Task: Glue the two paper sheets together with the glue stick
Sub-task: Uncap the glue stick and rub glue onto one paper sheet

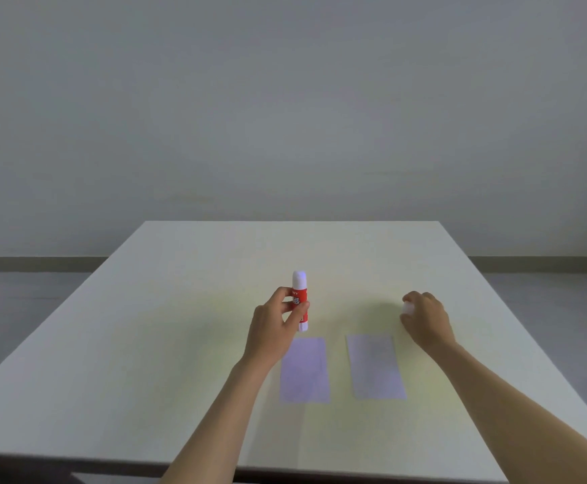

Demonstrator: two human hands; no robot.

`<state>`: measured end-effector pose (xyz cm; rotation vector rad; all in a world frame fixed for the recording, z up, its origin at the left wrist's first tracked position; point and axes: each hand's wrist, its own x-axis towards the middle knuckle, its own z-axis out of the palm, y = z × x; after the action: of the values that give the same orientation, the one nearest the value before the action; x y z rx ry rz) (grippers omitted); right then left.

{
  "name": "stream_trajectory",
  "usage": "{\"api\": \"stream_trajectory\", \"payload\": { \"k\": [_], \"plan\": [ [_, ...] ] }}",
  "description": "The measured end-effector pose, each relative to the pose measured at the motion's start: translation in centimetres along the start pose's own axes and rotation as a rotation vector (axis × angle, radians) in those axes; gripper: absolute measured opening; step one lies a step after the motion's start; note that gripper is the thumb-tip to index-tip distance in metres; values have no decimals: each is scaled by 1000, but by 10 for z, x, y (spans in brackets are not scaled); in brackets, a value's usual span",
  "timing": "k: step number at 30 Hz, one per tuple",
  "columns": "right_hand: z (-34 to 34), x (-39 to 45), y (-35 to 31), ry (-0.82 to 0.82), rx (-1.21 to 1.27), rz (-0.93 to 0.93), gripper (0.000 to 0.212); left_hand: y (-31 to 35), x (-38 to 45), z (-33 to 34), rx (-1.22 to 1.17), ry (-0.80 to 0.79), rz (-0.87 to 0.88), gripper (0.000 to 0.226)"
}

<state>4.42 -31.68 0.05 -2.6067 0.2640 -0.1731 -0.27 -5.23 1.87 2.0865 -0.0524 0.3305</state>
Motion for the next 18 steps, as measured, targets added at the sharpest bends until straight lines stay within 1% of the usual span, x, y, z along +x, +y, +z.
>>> {"api": "stream_trajectory", "payload": {
  "k": [2, 5, 7, 9, 10, 12, 13, 14, 15, 16, 18],
  "plan": [
    [-2, -2, 0, -8, 6, 2, 37, 2, -1, -1, -33, -6, -13, 6],
    [-7, -4, -1, -39, 6, 7, 46, 8, -3, -2, -88, 3, -25, 8],
    [-13, -6, -5, -96, -17, 12, 55, 14, -5, -3, -129, 18, -15, 10],
    [-20, -10, -14, -153, -39, 41, 61, 20, -7, -2, -172, 35, -19, 4],
    [-24, -14, -21, -158, -63, 51, 62, 23, -8, 0, -198, 41, -25, 4],
    [-30, -27, -44, -79, -76, -12, 60, 29, -10, 3, -249, 55, -44, 6],
    [-32, -36, -58, -21, 5, -85, 56, 31, -11, 5, -277, 63, -56, 5],
    [-33, -46, -73, 5, 158, -154, 52, 34, -12, 6, -305, 71, -64, 2],
    [-35, -59, -89, -18, 347, -206, 47, 37, -13, 7, -333, 76, -67, 2],
    [-36, -72, -103, -80, 519, -246, 42, 40, -14, 8, -364, 80, -66, 5],
    [-32, -93, -124, -215, 719, -297, 34, 45, -15, 6, -449, 102, -63, 11]
  ]
}}
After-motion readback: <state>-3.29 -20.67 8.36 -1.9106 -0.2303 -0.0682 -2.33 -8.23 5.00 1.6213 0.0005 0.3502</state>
